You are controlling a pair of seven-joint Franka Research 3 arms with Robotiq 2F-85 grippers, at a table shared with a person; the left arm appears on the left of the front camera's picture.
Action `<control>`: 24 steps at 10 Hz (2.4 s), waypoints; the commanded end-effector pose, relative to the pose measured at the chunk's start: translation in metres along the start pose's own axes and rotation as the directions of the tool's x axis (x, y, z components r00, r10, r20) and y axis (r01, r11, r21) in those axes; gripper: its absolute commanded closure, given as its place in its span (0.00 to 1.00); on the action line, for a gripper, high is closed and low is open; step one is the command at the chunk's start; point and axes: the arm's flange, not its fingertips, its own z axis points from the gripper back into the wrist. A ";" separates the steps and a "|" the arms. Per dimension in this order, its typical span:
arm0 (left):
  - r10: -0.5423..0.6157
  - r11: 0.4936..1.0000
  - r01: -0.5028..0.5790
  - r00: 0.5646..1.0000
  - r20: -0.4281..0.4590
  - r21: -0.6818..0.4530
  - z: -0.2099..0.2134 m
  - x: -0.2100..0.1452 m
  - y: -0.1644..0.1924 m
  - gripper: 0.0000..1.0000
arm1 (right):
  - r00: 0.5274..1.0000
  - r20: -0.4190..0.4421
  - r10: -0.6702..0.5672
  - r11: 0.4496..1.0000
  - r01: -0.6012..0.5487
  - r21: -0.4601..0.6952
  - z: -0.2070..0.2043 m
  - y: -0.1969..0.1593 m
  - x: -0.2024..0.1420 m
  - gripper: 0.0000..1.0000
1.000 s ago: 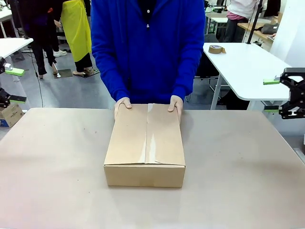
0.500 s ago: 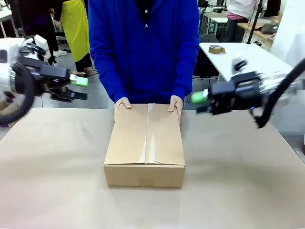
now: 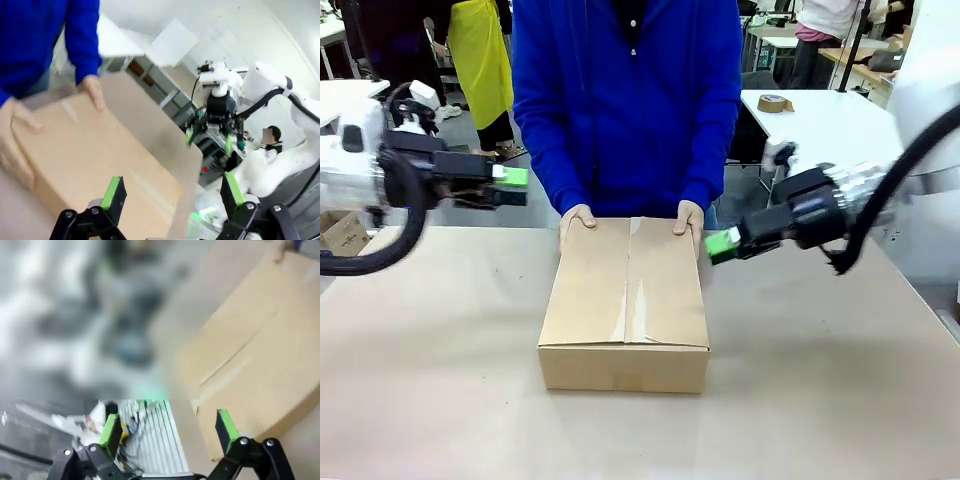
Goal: Pack the gift set into the box.
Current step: Press and hold the closed box until the human finishes sealing it.
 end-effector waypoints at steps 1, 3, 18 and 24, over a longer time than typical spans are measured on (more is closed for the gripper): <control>-0.457 0.877 0.479 0.856 0.242 -0.034 -0.048 -0.013 0.029 0.00 | 0.896 -0.119 0.428 0.896 -0.438 -0.078 -0.022 -0.034 0.027 0.00; -0.650 0.730 0.677 0.731 0.206 -0.101 -0.072 -0.031 0.045 0.00 | 0.715 -0.127 0.688 0.715 -0.697 -0.050 -0.043 -0.049 0.040 0.00; -0.753 0.655 0.708 0.642 -0.144 -0.264 -0.117 -0.082 0.106 0.00 | 0.707 0.009 0.707 0.693 -0.690 -0.206 -0.076 -0.139 0.028 0.00; -0.738 0.675 0.702 0.651 -0.179 -0.226 -0.115 -0.077 0.110 0.00 | 0.711 0.000 0.703 0.702 -0.694 -0.161 -0.076 -0.141 0.026 0.00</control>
